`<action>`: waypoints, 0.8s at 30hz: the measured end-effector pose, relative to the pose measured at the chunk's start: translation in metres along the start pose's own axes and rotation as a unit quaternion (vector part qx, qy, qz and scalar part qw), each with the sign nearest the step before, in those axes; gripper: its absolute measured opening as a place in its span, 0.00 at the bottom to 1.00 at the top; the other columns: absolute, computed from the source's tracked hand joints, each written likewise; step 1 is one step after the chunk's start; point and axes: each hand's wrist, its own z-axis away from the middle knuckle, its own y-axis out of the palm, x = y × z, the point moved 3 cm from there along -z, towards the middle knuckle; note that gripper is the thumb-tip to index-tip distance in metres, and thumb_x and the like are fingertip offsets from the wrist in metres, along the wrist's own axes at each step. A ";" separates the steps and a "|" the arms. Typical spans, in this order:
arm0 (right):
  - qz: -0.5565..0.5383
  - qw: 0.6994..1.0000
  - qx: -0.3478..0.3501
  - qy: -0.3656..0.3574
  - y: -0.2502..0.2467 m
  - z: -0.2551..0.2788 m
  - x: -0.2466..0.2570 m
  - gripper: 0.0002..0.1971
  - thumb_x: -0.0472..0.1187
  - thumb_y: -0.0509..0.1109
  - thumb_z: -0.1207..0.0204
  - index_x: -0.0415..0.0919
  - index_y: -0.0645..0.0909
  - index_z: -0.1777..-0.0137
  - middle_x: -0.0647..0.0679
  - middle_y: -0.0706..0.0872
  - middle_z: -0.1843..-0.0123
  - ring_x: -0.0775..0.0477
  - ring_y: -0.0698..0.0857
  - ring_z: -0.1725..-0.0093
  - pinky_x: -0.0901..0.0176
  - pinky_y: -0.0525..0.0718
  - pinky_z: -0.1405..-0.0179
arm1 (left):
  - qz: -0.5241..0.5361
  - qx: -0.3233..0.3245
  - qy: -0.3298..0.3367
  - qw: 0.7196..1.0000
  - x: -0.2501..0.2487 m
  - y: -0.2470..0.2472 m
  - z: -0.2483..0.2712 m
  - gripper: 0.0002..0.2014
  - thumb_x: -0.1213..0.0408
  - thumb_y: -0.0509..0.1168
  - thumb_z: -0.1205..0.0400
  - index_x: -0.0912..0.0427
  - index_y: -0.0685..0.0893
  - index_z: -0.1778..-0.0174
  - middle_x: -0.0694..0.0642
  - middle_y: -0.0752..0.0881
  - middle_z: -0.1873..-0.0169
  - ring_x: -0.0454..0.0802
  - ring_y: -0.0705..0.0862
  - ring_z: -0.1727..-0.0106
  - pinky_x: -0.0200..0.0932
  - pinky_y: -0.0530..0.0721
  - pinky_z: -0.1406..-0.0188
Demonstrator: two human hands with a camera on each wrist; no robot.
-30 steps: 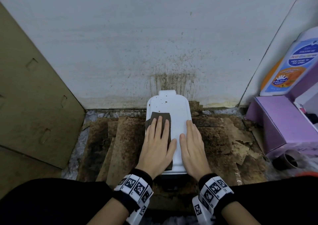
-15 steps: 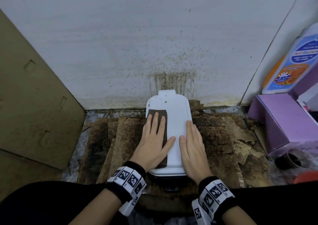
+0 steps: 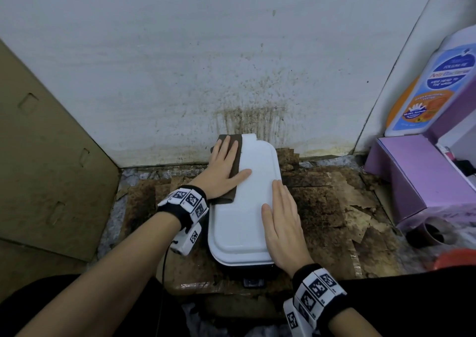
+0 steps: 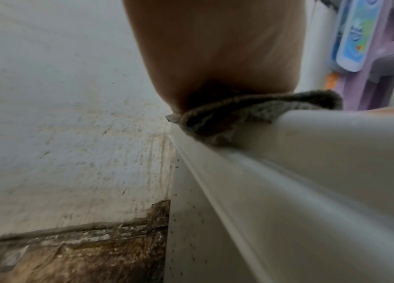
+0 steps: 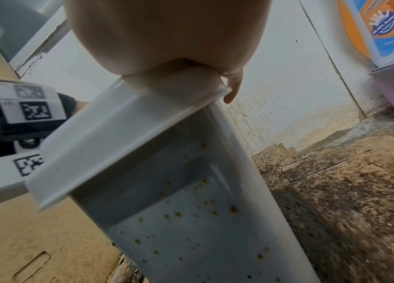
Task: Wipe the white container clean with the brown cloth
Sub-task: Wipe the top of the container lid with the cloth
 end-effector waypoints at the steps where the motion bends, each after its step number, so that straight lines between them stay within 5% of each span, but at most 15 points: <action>1: 0.001 1.000 0.000 -0.001 0.000 0.000 0.000 0.30 0.55 0.45 0.09 0.52 0.40 0.10 0.61 0.42 0.09 0.65 0.39 0.13 0.64 0.41 0.17 | 0.005 -0.003 -0.002 1.000 0.001 -0.002 -0.003 0.47 0.36 0.58 0.13 0.52 0.37 0.09 0.46 0.28 0.12 0.46 0.26 0.13 0.60 0.41 0.12; 11: 0.002 1.000 -0.006 -0.009 0.001 0.002 0.000 0.30 0.53 0.46 0.08 0.51 0.42 0.10 0.59 0.44 0.09 0.63 0.40 0.12 0.62 0.43 0.16 | 0.031 -0.044 -0.017 0.998 0.001 0.001 0.004 0.50 0.34 0.61 0.16 0.54 0.40 0.09 0.49 0.31 0.11 0.48 0.30 0.11 0.58 0.45 0.11; 24: 0.003 0.999 -0.021 -0.028 0.005 0.003 -0.006 0.34 0.60 0.42 0.13 0.52 0.41 0.10 0.58 0.45 0.09 0.62 0.41 0.12 0.58 0.45 0.13 | 0.041 -0.054 0.023 0.997 -0.011 0.045 0.091 0.49 0.32 0.55 0.16 0.52 0.37 0.09 0.42 0.25 0.14 0.35 0.21 0.17 0.44 0.37 0.15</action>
